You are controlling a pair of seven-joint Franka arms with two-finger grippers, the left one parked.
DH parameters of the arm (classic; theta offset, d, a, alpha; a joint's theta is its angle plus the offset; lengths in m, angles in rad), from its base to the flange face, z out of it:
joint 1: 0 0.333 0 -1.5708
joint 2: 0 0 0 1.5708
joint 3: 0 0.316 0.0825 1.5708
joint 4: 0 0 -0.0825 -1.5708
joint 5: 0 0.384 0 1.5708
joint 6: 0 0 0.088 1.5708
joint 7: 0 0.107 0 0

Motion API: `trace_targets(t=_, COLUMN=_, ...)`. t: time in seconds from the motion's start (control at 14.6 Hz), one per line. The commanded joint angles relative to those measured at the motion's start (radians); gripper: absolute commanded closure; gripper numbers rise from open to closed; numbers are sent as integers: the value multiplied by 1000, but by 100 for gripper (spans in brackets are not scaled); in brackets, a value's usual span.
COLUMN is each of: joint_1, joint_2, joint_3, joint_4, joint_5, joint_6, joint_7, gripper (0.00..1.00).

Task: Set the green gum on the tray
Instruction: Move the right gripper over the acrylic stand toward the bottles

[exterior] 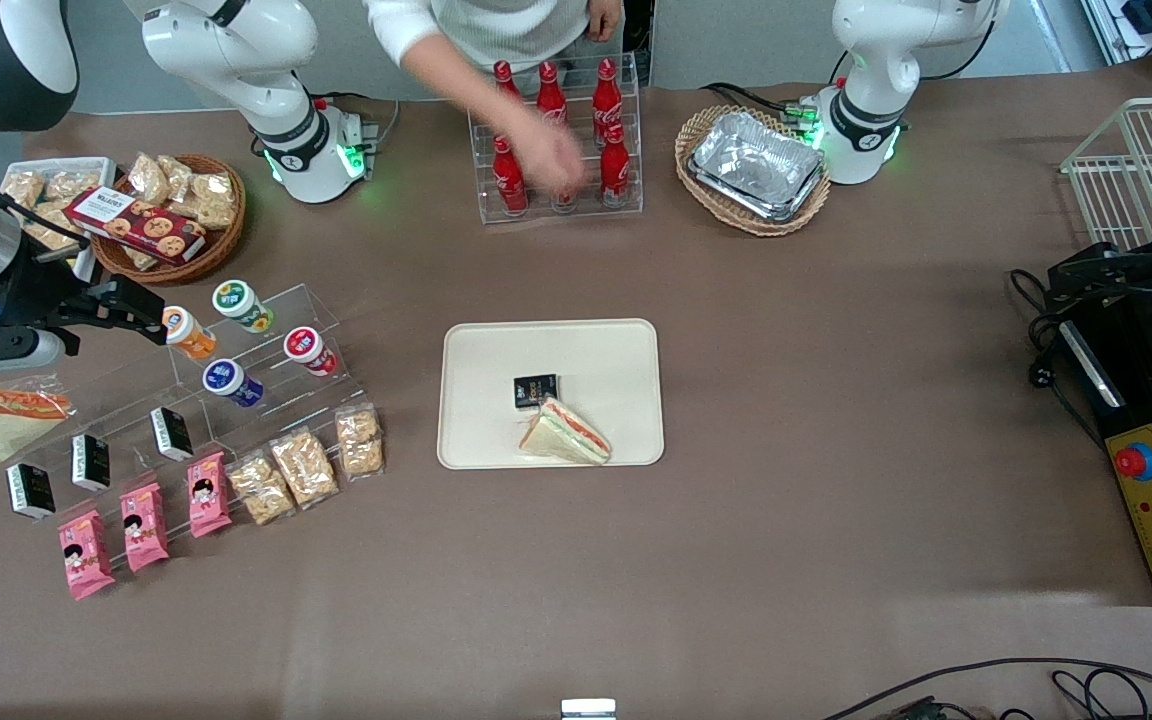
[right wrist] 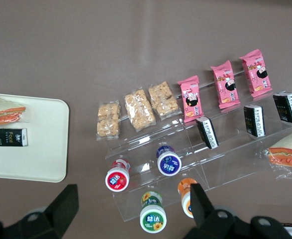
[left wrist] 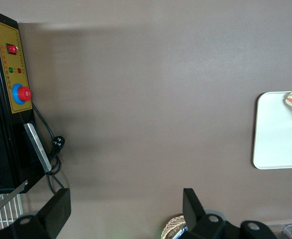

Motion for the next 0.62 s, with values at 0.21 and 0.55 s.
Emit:
trace_targets(t=0.21, joint_1=-2, joint_2=8, joint_3=-3, joint_4=18, joint_5=22, joint_6=-21, joint_7=-15, gripper=0)
trace_targets(t=0.55, joint_1=1, joint_2=-9, joint_3=-2, joint_4=-2, joint_5=20, joint_6=-76, joint_7=-45, gripper=0)
